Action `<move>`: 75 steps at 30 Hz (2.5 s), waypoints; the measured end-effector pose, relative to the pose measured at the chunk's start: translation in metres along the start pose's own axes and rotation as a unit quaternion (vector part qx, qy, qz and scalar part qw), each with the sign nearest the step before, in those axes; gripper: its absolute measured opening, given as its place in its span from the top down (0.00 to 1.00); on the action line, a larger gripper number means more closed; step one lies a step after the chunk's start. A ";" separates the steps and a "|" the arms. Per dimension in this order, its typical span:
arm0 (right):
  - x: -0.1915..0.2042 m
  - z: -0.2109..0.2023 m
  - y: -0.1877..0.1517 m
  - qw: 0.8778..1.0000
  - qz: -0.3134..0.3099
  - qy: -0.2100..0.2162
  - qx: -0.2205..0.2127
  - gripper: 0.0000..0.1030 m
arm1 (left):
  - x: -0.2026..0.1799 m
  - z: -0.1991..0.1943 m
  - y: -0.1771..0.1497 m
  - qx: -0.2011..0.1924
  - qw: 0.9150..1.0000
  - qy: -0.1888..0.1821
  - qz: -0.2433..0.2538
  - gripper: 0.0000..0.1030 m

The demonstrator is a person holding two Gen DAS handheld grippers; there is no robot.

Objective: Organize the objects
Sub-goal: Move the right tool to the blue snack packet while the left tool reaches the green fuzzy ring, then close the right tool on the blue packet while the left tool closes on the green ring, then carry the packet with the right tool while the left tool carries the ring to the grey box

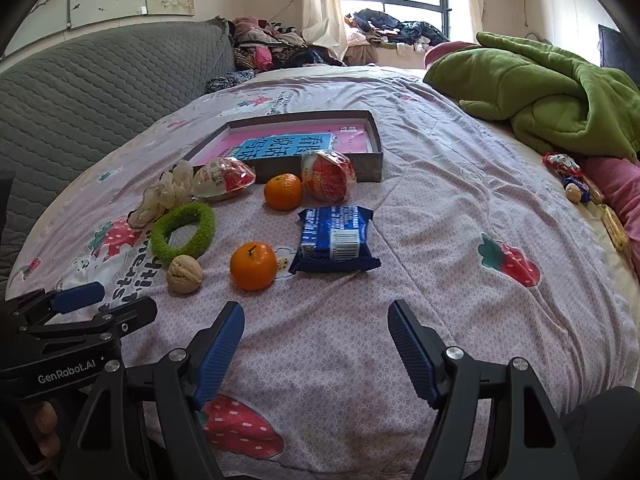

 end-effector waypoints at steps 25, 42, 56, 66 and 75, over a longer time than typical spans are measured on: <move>-0.029 0.040 0.035 1.000 0.014 -0.025 0.010 0.28 | 0.032 0.032 0.044 -0.003 0.999 -0.014 -0.052 0.24; -0.013 0.091 0.051 0.998 -0.013 -0.026 0.062 0.28 | 0.039 0.075 0.066 0.024 0.997 0.008 -0.072 0.24; -0.015 0.098 0.049 0.997 -0.022 -0.032 0.064 0.49 | 0.034 0.072 0.069 0.003 0.999 -0.005 -0.051 0.77; -0.018 0.091 0.047 0.998 -0.016 -0.018 0.051 0.50 | 0.033 0.064 0.067 -0.009 0.998 -0.040 -0.049 0.87; -0.021 0.077 0.054 0.999 -0.015 -0.022 0.022 0.50 | 0.026 0.049 0.065 -0.039 0.998 -0.041 -0.027 0.87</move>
Point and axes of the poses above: each gripper's, at about its wrist camera, not at the fingertips, and z roughly the way its jaws point, x to its left, y to its top, the point moved 1 cm from there along z, roughly the way its jaws point, and after that the axes turned 1 degree about -z, right-handed, at the moved point
